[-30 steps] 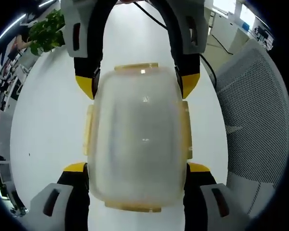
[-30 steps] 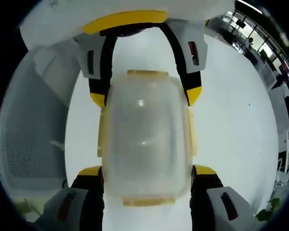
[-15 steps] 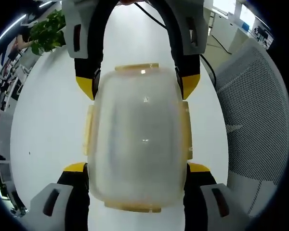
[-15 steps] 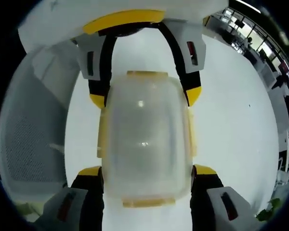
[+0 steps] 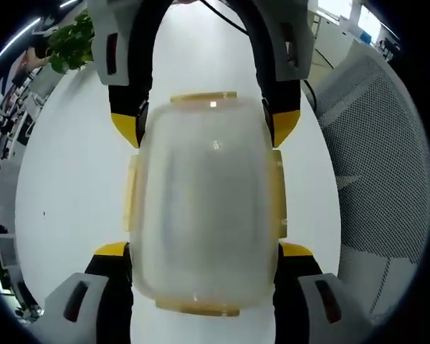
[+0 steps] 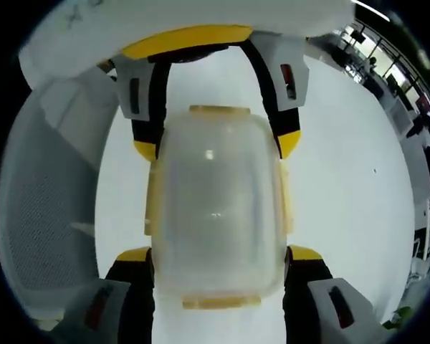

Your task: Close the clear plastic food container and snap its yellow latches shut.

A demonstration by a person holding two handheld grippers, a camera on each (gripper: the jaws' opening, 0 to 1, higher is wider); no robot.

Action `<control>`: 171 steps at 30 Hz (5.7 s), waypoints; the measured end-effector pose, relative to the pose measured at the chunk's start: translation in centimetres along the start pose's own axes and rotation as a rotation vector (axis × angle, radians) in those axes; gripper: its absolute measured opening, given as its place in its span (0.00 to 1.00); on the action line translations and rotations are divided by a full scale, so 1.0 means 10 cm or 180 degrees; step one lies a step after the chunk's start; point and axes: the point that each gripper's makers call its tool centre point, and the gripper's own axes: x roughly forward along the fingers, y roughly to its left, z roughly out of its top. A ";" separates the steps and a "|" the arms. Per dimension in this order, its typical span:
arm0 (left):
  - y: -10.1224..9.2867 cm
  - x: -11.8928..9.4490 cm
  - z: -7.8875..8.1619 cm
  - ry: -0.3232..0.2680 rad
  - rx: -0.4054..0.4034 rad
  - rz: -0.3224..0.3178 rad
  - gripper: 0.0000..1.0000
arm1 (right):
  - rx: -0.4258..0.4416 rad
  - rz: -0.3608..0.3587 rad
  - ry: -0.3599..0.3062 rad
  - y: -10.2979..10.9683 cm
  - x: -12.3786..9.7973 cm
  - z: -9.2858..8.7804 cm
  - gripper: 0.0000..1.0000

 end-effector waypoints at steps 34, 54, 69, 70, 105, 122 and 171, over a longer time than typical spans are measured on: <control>-0.01 -0.11 -0.40 0.0066 -0.0068 0.0015 0.82 | -0.0048 -0.0015 -0.0018 -0.01 0.15 0.39 0.74; 0.08 -0.09 -0.41 0.0059 -0.0056 0.0008 0.82 | -0.0035 -0.0020 -0.0085 -0.10 0.15 0.40 0.74; 0.24 -0.07 -0.42 0.0043 -0.0062 0.0020 0.83 | -0.0031 -0.0025 -0.0025 -0.25 0.16 0.39 0.74; 0.25 -0.07 -0.42 0.0042 -0.0061 0.0020 0.83 | -0.0027 -0.0026 -0.0021 -0.26 0.16 0.39 0.74; 0.71 0.05 -0.50 0.0154 0.0029 0.0186 0.86 | 0.0021 -0.0043 -0.0025 -0.70 0.22 0.44 0.74; 0.87 0.04 -0.52 0.0110 0.0021 0.0016 0.85 | -0.0041 -0.0031 -0.0034 -0.87 0.23 0.46 0.74; 1.04 0.05 -0.52 0.0266 0.0258 0.0084 0.99 | -0.0062 -0.0110 -0.0202 -1.07 0.23 0.49 0.88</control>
